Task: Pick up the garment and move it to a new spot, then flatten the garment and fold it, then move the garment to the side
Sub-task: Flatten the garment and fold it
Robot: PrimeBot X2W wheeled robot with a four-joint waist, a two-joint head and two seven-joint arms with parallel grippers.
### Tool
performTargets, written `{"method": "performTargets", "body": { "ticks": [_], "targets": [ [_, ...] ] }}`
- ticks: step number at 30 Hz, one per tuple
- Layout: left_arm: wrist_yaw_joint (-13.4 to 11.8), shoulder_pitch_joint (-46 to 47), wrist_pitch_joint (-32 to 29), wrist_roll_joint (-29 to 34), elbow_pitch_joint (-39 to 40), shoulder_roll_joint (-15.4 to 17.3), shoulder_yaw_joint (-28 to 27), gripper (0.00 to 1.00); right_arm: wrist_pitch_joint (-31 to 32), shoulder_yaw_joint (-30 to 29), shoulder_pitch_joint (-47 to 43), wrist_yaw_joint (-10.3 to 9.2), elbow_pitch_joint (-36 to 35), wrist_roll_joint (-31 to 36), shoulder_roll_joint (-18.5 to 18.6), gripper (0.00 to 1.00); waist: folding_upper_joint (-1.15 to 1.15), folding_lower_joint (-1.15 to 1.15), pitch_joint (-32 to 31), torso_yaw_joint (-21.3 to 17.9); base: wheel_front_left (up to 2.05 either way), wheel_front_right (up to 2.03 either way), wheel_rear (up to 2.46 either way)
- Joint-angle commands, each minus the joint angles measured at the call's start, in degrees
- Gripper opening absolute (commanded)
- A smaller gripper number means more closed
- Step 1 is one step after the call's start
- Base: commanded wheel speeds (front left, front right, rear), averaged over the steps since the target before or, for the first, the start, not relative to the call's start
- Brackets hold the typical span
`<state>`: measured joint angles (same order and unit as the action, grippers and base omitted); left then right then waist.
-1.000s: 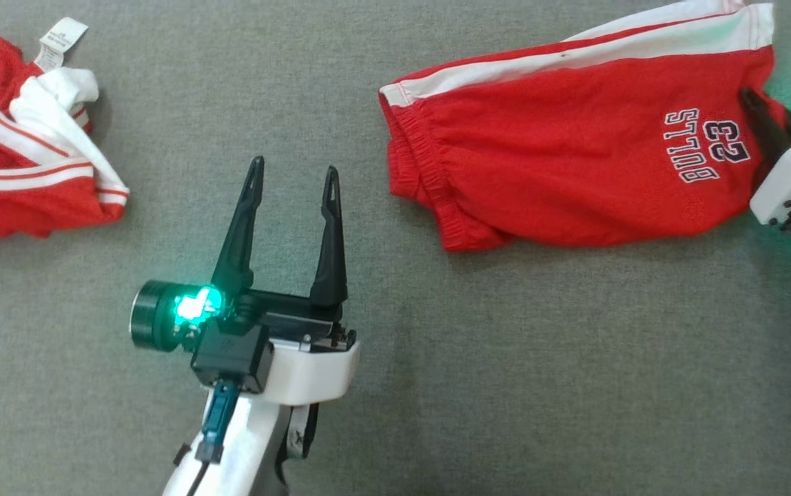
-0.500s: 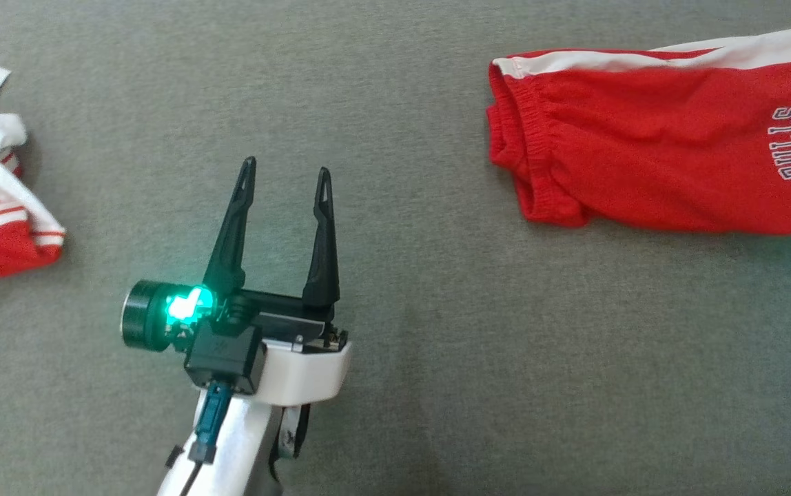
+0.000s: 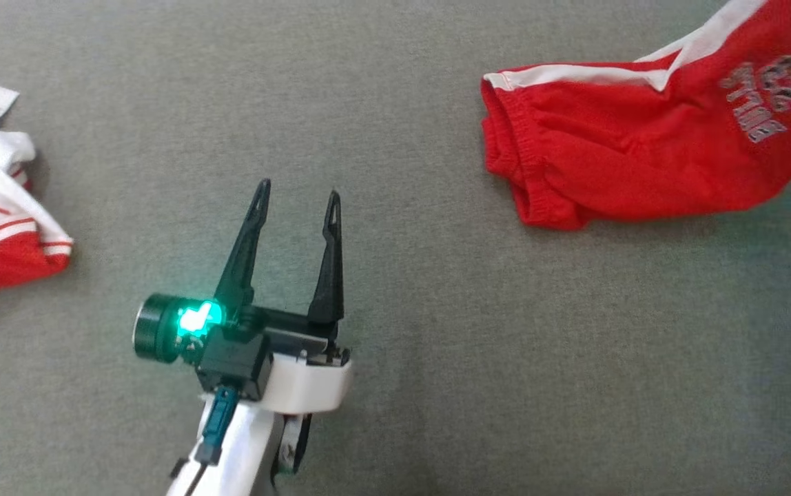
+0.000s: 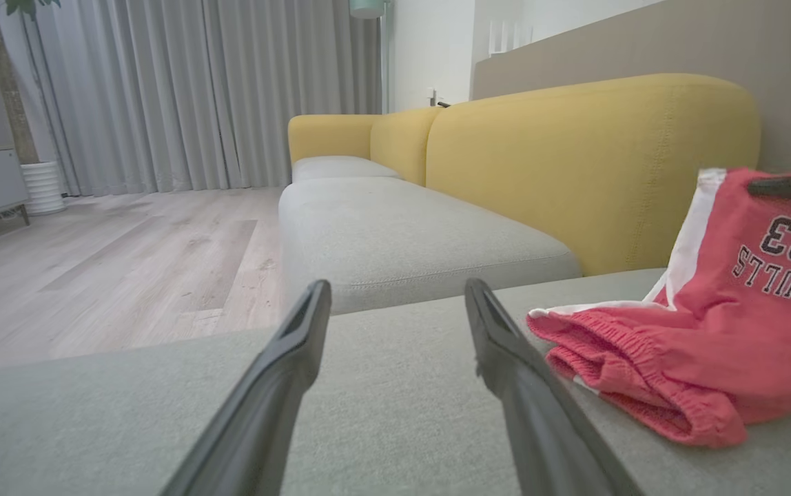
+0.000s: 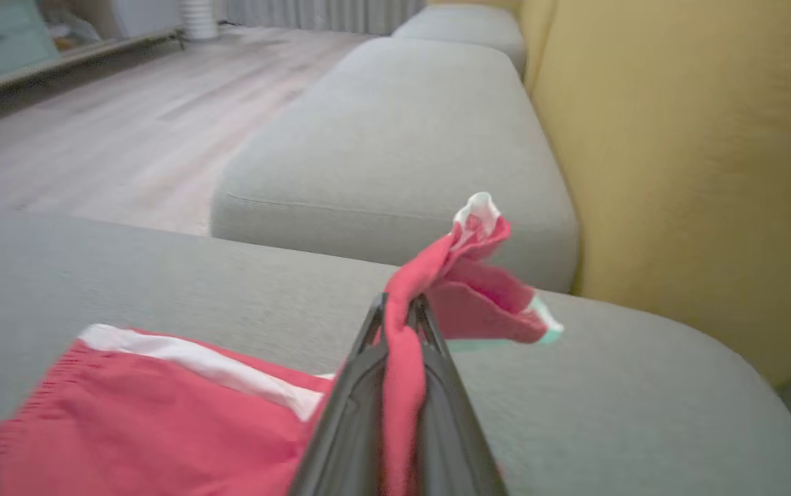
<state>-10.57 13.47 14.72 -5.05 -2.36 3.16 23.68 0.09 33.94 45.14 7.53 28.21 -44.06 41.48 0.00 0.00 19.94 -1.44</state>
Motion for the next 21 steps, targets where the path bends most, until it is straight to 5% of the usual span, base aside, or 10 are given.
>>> {"method": "performTargets", "body": {
  "ticks": [1, 8, 10, 15, 21],
  "targets": [
    [0.1, -0.61, 0.28, -0.02, 1.47, -0.11, -1.98, 1.0, 1.13, -1.31, -3.75, -0.04, -5.54, 1.53, -1.14, 0.0, 0.0, 0.0, -0.77, 0.95, 0.0, 0.0, 0.0],
    [0.44, -1.31, 0.28, -0.48, 0.95, -0.19, -1.53, 1.0, 6.58, -3.69, -11.16, -0.04, -17.08, 6.59, -10.84, 0.0, 0.0, 0.0, -1.79, 2.85, 0.0, 0.0, 0.0],
    [0.48, -1.31, 0.28, -0.81, 0.79, -0.22, -1.26, 1.0, 7.96, -4.42, -13.89, -0.04, -19.14, 7.03, -14.7, 1.0, 0.0, 0.0, -2.15, 3.49, 0.0, 0.0, 0.0],
    [0.48, -1.7, 0.28, -1.42, 0.6, -0.25, -0.74, 1.0, 4.42, -11.2, -19.22, -0.04, -23.27, 10.53, -20.74, 1.0, 0.0, 0.0, -3.76, 4.74, 0.0, 0.0, 0.0],
    [0.26, -3.78, 0.28, -1.53, 0.94, -0.27, -1.17, 1.0, -1.96, -21.25, -27.07, -0.04, -25.82, 14.61, -21.98, 1.0, 0.0, 0.0, -7.81, 5.38, 0.0, 0.0, 0.0]
  ]
}}
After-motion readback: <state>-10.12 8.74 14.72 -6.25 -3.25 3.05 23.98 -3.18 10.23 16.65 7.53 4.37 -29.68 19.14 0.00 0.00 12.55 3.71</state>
